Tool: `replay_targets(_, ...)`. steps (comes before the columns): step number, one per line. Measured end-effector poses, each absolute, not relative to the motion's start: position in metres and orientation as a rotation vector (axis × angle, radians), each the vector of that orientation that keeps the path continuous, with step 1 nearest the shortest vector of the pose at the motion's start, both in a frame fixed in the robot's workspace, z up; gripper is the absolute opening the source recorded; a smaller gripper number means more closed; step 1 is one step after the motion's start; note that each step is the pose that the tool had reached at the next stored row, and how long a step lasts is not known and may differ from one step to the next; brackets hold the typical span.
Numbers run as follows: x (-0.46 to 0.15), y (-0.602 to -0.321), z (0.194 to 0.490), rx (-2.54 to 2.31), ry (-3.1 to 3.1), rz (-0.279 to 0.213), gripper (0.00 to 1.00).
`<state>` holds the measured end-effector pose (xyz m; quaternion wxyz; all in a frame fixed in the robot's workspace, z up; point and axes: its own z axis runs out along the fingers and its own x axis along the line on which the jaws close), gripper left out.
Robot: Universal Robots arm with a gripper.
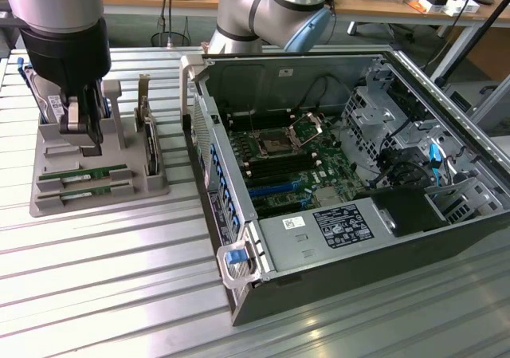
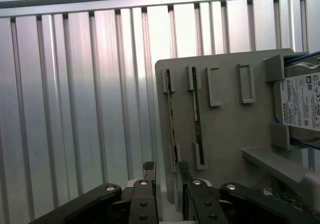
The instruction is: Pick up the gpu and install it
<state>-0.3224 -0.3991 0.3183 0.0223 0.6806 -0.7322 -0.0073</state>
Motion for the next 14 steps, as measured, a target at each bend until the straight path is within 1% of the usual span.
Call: replay_targets(14, -0.3225, -0.3991, 0.3112, 2.108, -2.268, -0.023, 0.31)
